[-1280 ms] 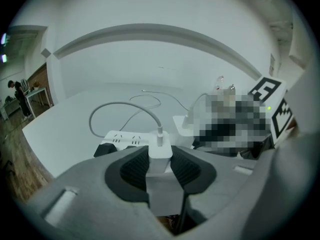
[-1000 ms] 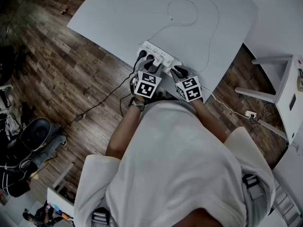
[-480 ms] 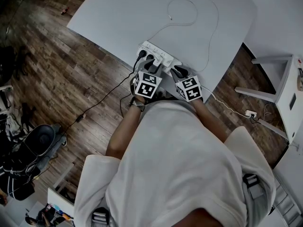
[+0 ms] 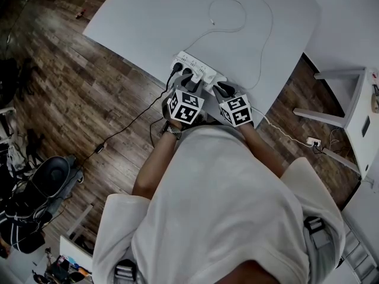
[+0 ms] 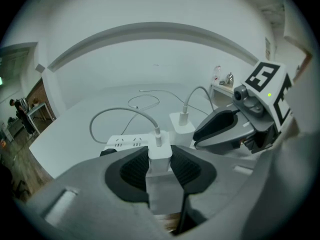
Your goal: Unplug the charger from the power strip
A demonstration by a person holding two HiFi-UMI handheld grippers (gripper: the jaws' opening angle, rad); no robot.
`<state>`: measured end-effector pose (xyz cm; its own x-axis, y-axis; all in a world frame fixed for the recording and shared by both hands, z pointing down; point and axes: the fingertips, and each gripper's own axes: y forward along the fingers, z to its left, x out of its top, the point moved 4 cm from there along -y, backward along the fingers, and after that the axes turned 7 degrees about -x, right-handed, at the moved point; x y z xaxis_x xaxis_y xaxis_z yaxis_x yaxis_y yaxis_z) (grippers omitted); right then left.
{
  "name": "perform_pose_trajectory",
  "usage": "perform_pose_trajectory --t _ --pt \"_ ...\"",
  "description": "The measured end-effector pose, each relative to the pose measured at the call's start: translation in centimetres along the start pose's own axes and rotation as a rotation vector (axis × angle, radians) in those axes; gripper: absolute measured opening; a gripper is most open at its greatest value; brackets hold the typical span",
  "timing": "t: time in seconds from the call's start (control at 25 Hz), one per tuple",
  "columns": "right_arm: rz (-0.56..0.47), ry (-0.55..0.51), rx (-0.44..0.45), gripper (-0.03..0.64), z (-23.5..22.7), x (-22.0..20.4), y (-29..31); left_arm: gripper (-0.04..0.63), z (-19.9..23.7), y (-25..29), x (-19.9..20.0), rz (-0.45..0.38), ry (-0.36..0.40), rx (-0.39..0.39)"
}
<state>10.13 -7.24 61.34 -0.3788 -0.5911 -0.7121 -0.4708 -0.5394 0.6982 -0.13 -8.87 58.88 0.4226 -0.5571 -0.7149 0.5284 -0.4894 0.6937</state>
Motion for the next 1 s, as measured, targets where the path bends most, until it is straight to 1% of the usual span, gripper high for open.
perform_pose_trajectory --t 0.04,0.12,0.24,0.48,0.64,0.72,0.88,1.0 --pt "0.000 0.000 -0.001 0.074 -0.01 -0.02 0.02 0.138 -0.05 0.05 -0.01 0.005 0.012 0.007" --pt "0.000 0.000 -0.002 0.074 -0.05 -0.03 0.00 0.138 -0.10 0.09 0.01 0.003 0.011 0.006" --pt "0.001 0.000 -0.002 0.074 0.04 -0.01 -0.02 0.138 0.03 -0.04 -0.04 -0.012 -0.023 -0.010" --pt "0.003 0.003 -0.002 0.074 -0.16 -0.05 0.07 0.140 0.42 0.06 -0.08 -0.046 -0.113 -0.042" --pt "0.001 0.002 -0.002 0.074 0.01 0.11 0.19 0.140 0.76 -0.13 -0.19 -0.056 -0.140 -0.045" --pt "0.000 0.001 -0.003 0.074 0.07 0.13 0.27 0.140 0.84 -0.13 -0.18 -0.051 -0.123 -0.041" --pt "0.000 0.000 -0.004 0.074 -0.01 0.00 0.20 0.138 0.30 0.09 -0.03 -0.005 -0.022 -0.011" --pt "-0.001 -0.001 -0.004 0.074 0.01 -0.04 0.18 0.138 0.08 0.13 -0.06 0.004 0.007 0.008"
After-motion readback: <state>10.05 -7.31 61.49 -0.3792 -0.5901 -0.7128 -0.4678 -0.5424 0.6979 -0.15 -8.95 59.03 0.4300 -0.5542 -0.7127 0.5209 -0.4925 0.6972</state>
